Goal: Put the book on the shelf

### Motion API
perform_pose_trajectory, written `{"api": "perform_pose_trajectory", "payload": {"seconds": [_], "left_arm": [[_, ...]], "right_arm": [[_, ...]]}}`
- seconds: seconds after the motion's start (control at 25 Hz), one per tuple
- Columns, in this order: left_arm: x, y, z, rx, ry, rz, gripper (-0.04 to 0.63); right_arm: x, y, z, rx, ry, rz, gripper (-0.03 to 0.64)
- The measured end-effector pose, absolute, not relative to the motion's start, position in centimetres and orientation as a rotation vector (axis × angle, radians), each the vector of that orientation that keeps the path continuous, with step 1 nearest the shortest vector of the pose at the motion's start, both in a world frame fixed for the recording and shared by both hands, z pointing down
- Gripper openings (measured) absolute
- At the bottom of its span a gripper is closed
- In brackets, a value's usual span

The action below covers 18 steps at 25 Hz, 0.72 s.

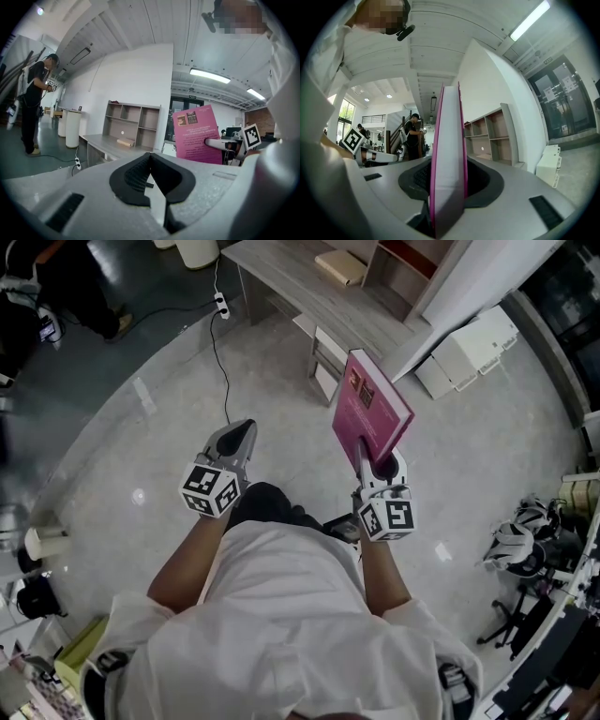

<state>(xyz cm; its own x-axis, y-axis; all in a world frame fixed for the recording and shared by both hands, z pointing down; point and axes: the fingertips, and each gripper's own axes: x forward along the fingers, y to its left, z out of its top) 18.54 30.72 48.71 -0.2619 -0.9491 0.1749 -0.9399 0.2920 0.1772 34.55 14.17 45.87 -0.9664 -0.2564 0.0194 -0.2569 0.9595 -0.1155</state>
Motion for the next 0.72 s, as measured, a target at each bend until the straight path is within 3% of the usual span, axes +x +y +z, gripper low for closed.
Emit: {"api": "perform_pose_trajectory", "payload": {"seconds": [0.72], "left_arm": [[14.5,26.3,49.7,1.724,-2.281,-0.171,0.009]], "right_arm": [[29.4,10.1,45.8,0.359,-3.111,0.178,0.146]]}}
